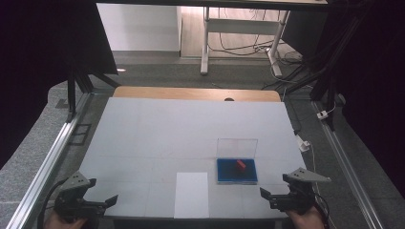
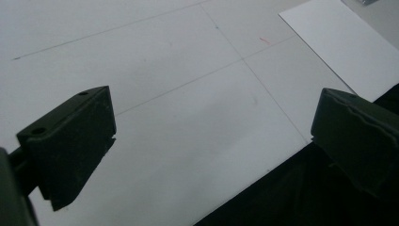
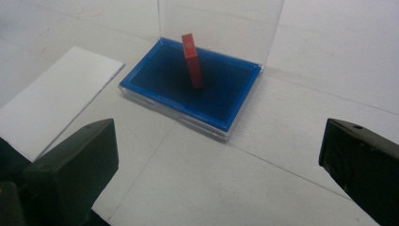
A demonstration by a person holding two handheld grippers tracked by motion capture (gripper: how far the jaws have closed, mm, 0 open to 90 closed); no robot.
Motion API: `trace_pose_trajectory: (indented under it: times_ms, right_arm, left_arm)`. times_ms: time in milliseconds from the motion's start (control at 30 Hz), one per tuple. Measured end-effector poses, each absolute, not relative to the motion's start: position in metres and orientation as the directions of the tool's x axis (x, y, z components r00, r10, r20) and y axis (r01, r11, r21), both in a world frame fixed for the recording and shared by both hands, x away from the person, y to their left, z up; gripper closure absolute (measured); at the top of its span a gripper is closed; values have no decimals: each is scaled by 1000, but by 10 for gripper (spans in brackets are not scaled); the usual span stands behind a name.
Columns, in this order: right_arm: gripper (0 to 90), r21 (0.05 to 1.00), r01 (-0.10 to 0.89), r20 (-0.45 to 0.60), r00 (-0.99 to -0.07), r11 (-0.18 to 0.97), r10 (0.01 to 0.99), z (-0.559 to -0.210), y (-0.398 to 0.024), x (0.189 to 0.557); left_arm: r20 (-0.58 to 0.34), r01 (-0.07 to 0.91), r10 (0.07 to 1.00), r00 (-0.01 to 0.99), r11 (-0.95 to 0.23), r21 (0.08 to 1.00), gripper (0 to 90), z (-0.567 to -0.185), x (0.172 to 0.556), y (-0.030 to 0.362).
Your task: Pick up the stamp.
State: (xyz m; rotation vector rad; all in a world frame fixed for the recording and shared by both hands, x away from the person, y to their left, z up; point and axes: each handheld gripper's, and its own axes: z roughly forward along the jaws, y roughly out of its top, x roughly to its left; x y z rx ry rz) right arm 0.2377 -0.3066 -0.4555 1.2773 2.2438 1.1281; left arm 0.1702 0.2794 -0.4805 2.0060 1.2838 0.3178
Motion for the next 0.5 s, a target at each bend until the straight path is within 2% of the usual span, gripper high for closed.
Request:
trace_pose_trajectory:
  times_ms: [500]
  right_arm:
    - [0,753,563,76,-589,341,805,-456,-302,237]
  left_arm:
    - [-146,678,854,499,-279,680,3,-481,171,275]
